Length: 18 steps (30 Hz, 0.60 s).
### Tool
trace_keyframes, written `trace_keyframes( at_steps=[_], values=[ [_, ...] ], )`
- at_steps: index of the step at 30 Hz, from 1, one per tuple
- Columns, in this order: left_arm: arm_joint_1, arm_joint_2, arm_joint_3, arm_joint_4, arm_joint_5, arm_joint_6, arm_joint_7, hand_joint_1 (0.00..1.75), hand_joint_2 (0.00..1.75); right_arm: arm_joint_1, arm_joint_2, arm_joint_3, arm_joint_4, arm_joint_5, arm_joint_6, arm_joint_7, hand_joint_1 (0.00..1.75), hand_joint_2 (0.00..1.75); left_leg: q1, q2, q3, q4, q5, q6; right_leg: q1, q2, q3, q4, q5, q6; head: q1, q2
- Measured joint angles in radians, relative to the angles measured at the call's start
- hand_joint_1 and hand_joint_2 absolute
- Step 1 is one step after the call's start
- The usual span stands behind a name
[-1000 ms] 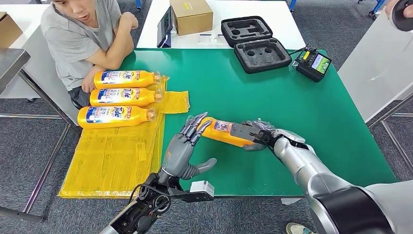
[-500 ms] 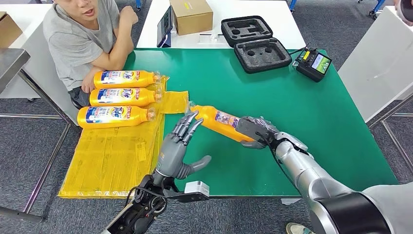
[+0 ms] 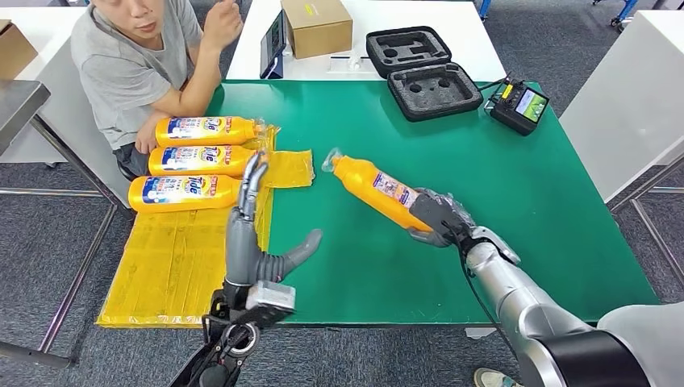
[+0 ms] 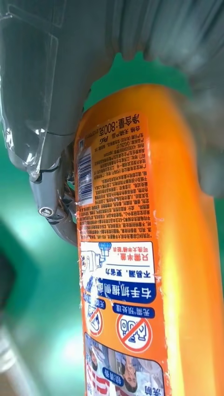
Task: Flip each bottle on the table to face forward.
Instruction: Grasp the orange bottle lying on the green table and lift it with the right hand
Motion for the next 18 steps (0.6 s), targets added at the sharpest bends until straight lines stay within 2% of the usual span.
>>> trace_keyframes(
  at_steps=[3,5,10,18],
  values=[
    [-0.001,0.002,-0.018,0.036,0.228,-0.081,0.000,0.00,1.75,0.011,0.004,-0.014,-0.022,-0.018,-0.045,-0.081,1.75,1.75,0.000,0.000,0.000,0.000,0.000,0.000,0.000,0.000,0.000,0.000,0.000,0.000,0.000,0.000],
    [-0.002,0.002,-0.024,0.066,0.296,-0.126,0.000,0.00,1.75,0.021,0.008,-0.018,-0.037,-0.027,-0.062,-0.117,1.75,1.75,0.000,0.000,0.000,0.000,0.000,0.000,0.000,0.000,0.000,0.000,0.000,0.000,0.000,0.000],
    [-0.015,-0.001,-0.031,0.152,0.380,-0.208,0.000,0.00,1.75,0.083,0.028,-0.016,-0.124,-0.086,-0.091,-0.147,1.75,1.75,0.000,0.000,0.000,0.000,0.000,0.000,0.000,0.000,0.000,0.000,0.000,0.000,0.000,0.000],
    [-0.034,-0.018,-0.032,0.271,0.436,-0.263,0.000,0.00,1.75,0.212,0.050,0.042,-0.308,-0.210,-0.149,-0.152,1.75,1.75,0.000,0.000,-0.001,0.000,0.000,0.000,0.000,-0.001,-0.001,0.000,0.000,0.000,0.000,0.000]
  ],
)
